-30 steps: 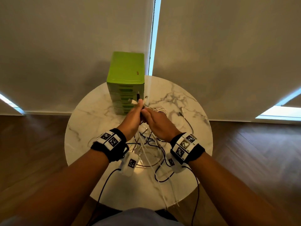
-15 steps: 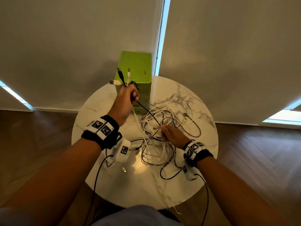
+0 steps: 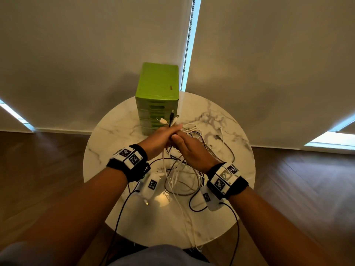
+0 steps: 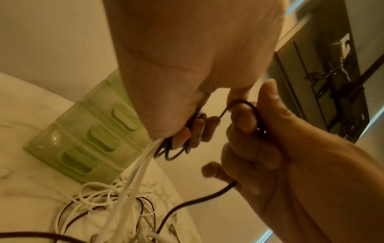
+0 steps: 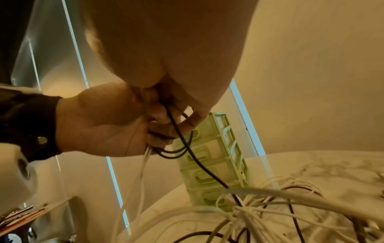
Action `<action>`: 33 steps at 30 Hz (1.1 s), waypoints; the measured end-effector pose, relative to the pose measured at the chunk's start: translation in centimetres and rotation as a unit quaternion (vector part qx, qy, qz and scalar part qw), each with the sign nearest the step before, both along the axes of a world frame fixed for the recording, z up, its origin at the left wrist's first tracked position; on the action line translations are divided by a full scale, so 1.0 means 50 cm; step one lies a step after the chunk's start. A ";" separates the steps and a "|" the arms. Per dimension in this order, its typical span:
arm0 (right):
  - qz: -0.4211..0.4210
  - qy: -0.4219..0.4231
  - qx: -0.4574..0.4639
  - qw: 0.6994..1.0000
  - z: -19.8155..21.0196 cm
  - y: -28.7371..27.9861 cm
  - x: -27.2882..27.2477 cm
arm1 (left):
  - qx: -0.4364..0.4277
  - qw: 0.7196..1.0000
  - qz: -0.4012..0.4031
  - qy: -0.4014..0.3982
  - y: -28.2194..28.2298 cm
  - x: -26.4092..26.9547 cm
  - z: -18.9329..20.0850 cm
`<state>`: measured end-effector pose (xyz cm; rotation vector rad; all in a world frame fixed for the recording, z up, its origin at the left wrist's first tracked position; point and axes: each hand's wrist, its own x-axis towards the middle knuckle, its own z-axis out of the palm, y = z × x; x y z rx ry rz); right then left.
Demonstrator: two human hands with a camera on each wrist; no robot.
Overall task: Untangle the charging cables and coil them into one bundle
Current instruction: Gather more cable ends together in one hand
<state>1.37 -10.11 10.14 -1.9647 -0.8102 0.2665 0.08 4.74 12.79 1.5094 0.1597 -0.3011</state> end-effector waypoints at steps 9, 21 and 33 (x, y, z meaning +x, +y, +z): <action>0.032 0.154 -0.121 0.980 -0.113 -0.055 0.002 | 0.105 0.988 0.096 -0.057 0.036 0.031 -0.008; -0.143 0.208 0.036 0.967 -0.030 -0.089 0.036 | 0.176 0.968 0.105 -0.143 0.076 0.029 -0.012; -0.273 0.055 -0.152 0.948 -0.055 -0.324 -0.042 | 0.136 0.973 -0.053 -0.178 -0.151 0.049 -0.009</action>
